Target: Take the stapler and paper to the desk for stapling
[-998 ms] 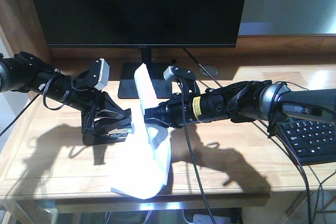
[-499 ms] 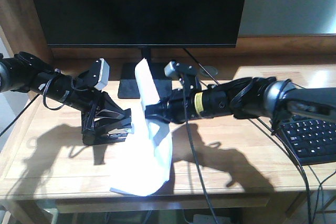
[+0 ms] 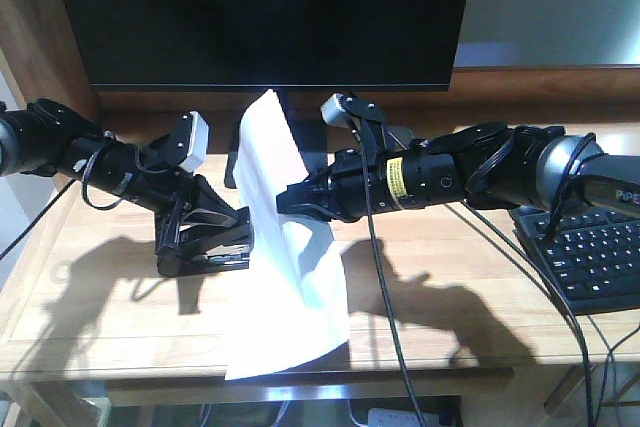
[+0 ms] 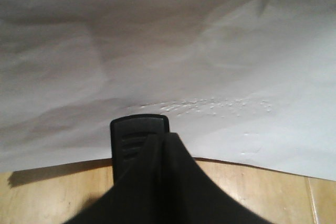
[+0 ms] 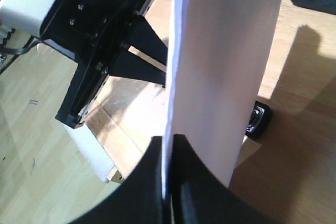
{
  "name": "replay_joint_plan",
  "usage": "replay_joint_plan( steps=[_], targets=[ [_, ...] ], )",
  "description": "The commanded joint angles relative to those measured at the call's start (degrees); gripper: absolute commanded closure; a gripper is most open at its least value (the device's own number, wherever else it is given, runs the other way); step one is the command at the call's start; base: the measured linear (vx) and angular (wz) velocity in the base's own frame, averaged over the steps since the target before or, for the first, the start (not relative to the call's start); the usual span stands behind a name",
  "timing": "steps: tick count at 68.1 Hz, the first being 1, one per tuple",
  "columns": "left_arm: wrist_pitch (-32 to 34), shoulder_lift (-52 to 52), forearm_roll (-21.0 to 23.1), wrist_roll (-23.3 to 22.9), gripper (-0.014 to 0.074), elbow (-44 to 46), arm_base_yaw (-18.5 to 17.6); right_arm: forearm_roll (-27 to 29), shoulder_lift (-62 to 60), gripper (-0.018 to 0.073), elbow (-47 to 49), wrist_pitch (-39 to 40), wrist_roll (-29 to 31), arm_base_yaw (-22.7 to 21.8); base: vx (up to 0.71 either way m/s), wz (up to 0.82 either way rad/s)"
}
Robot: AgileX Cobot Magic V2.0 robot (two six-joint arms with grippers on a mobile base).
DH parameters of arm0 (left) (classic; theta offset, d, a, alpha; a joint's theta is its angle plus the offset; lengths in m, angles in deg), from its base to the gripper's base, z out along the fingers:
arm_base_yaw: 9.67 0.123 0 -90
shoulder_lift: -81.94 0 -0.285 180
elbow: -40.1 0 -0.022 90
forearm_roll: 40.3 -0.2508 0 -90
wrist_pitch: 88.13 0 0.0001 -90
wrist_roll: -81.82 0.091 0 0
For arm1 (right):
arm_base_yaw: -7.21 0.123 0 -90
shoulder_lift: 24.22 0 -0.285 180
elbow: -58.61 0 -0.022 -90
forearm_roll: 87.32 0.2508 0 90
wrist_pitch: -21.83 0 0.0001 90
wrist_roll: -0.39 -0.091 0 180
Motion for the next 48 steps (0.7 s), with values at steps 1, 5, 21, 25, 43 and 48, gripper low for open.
replay_joint_plan(
  steps=[1, 5, 21, 25, 43, 48],
  targets=[
    [-1.60, -3.61, 3.38, -0.54, 0.0603, 1.46, -0.01, 1.81, -2.63, 0.0564, 1.53, 0.32, -0.23, -0.25, 0.00, 0.00],
    [-1.60, -3.61, 3.38, -0.54, 0.0603, 1.46, -0.01, 1.74, -2.41, 0.0564, 1.53, -0.75, -0.35, -0.25, 0.00, 0.00],
    [-1.60, -3.61, 3.38, -0.54, 0.0603, 1.46, -0.01, 2.39, 0.40, 0.0564, 1.53, -4.24, -2.38, -0.25, 0.00, 0.00],
    [-1.60, -3.61, 3.38, -0.54, 0.0603, 1.46, -0.01, 2.94, 1.28, 0.0564, 1.53, -4.11, -2.26, -0.25, 0.00, 0.00],
    [-1.60, -3.61, 3.38, -0.54, 0.0603, 1.46, -0.01, 11.38, 3.49, 0.0561, 1.53, -3.18, 2.94, -0.12, 0.00, 0.00],
    [-1.60, -3.61, 3.38, -0.54, 0.0603, 1.46, -0.01, 14.39, 4.02, 0.0561, 1.53, -3.18, 4.02, -0.04, 0.00, 0.00]
  ],
)
